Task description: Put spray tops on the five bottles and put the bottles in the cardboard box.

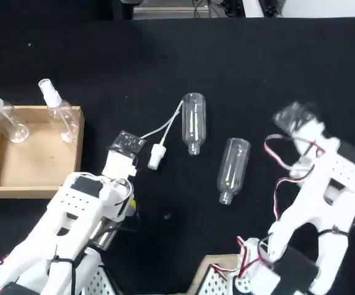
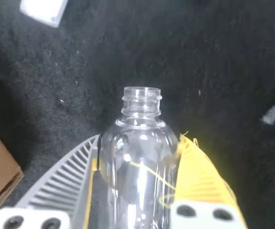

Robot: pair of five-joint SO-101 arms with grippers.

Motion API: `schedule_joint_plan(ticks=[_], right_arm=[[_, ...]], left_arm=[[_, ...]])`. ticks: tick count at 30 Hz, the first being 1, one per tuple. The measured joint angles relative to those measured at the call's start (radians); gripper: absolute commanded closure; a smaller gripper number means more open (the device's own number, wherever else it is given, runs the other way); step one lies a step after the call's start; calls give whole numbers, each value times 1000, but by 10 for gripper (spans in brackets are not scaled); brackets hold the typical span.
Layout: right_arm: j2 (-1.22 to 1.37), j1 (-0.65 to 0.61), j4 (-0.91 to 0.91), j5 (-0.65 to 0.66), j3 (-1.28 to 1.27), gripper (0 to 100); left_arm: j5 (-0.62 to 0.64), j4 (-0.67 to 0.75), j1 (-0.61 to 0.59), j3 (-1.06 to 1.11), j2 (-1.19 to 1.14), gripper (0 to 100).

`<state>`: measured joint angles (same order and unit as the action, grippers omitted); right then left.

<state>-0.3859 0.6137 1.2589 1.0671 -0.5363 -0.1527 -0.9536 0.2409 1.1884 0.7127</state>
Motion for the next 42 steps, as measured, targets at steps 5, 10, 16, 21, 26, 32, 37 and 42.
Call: schedule_joint_plan(ticks=[5, 10, 16, 21, 26, 32, 37, 42], right_arm=[[-75, -138, 261, -285, 269, 988], [-89, -278, 373, -559, 491, 988], [-95, -427, 379, -873, 629, 987], [-95, -557, 379, -1066, 700, 987], [-95, -695, 379, -1174, 827, 987], [-97, -879, 336, -1263, 879, 987], [-97, -990, 241, -1307, 879, 987], [-97, -1046, 63, -1353, 879, 987]], left_arm=[[3, -215, 0, -190, -2, 970], [3, -255, 0, -281, 15, 970], [37, -112, 32, -221, 218, 970], [94, 74, 38, -41, 502, 970], [173, 244, 38, 161, 781, 971], [183, 328, 37, 348, 1069, 971], [192, 345, 37, 359, 1089, 970], [192, 345, 37, 370, 1096, 970]])
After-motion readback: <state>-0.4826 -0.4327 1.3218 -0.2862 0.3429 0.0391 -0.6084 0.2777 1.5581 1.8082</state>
